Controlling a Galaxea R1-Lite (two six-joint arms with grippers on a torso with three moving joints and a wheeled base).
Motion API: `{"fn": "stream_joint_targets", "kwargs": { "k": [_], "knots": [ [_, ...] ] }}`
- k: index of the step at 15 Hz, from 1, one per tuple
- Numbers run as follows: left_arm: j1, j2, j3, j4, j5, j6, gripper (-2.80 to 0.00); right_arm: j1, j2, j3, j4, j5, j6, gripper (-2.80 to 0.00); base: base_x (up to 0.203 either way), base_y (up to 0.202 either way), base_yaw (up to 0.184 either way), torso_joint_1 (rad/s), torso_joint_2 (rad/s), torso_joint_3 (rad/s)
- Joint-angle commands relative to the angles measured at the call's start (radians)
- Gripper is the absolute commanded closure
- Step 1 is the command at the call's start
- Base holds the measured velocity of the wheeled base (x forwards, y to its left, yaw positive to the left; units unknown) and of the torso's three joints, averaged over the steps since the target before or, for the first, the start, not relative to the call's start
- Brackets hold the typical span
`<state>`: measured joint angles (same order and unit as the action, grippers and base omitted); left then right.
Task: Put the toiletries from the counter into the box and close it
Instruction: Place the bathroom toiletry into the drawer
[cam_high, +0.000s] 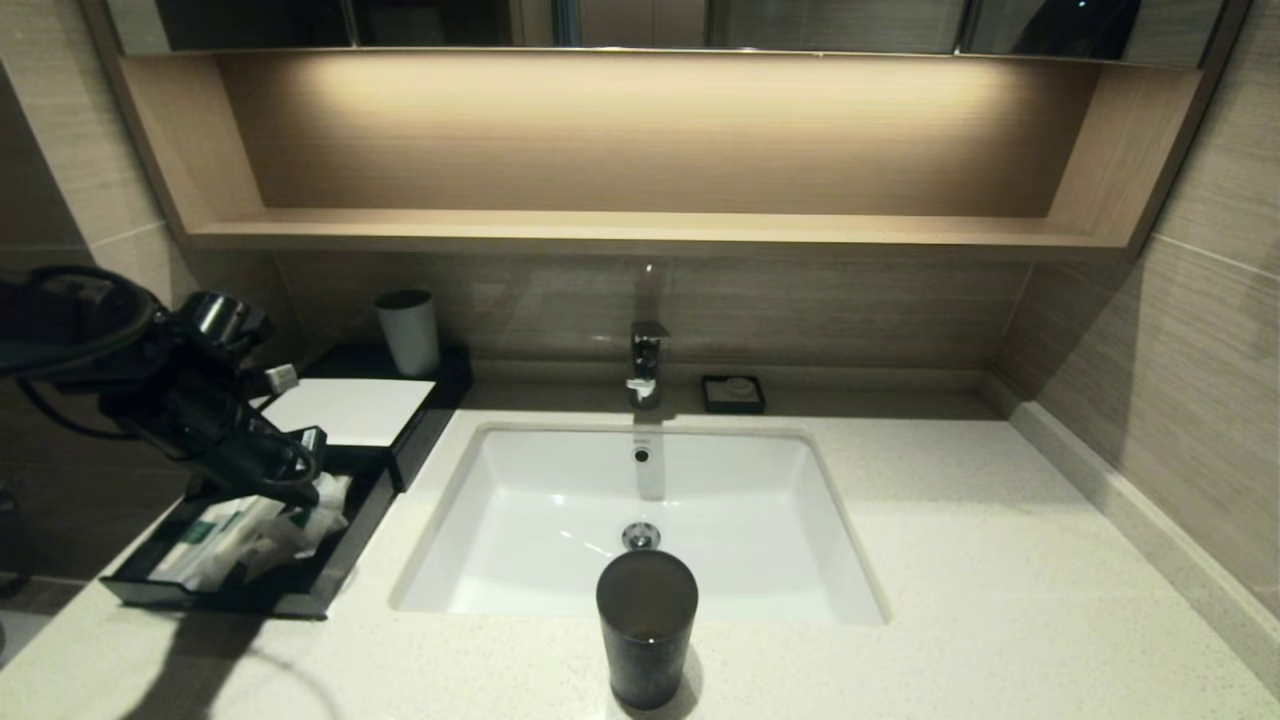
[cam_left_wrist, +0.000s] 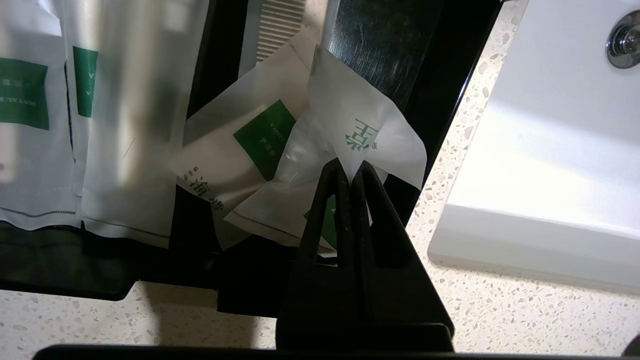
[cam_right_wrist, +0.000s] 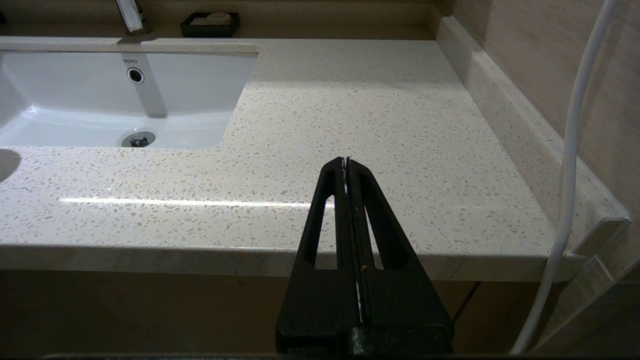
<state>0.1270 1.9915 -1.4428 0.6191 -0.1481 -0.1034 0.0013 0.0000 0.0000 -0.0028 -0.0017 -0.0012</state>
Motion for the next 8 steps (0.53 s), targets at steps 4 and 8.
{"fn": "stream_joint_targets", "kwargs": {
  "k": [4, 8],
  "knots": [
    [0.000, 0.014, 0.007, 0.004, -0.001, -0.001, 0.00, 0.000, 0.000, 0.000, 0.000, 0.000, 0.000, 0.00, 0.000, 0.000, 0.000, 0.000, 0.00, 0.000],
    [0.000, 0.030, 0.006, 0.002, -0.001, -0.001, 0.00, 0.000, 0.000, 0.002, 0.000, 0.000, 0.000, 0.00, 0.000, 0.000, 0.000, 0.000, 0.00, 0.000]
  ]
}}
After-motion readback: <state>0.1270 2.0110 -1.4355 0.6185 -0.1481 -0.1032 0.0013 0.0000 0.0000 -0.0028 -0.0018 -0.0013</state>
